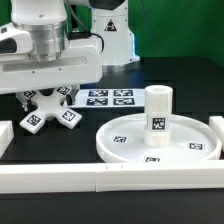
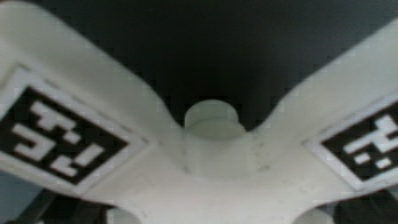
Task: Assemble round table
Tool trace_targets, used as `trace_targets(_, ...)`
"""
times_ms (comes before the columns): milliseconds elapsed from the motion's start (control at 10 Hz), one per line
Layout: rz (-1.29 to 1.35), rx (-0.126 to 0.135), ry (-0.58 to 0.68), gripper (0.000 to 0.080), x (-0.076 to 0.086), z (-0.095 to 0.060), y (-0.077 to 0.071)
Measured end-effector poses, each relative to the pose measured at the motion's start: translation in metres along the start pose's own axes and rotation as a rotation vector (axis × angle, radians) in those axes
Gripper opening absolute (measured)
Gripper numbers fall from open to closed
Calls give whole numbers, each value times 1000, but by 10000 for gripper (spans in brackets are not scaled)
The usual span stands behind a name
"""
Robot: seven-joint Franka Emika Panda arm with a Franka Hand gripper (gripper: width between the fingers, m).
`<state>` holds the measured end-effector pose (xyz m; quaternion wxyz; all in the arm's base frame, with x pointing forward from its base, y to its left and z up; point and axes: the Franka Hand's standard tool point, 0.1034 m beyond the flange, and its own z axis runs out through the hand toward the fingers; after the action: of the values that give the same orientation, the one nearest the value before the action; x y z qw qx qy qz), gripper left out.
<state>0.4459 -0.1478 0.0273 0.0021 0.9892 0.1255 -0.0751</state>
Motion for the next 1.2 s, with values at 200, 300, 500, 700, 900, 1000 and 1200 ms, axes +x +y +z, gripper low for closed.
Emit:
trace_targets(200,0,1,-2,648,-1,1,0)
trace_targets(300,0,1,-3,533,-1,2,0)
trace_targets(500,-2,-1,0,455,0,1,0)
trace_targets(700,-6,-3,3,455,1,1,1)
trace_targets(900,-15,-6,10,455,5,-5,-2)
trace_targets(1000,-25,-9,19,455,11,-11,-7)
trace_targets(1200,-46,-5,26,455,21,-27,-20)
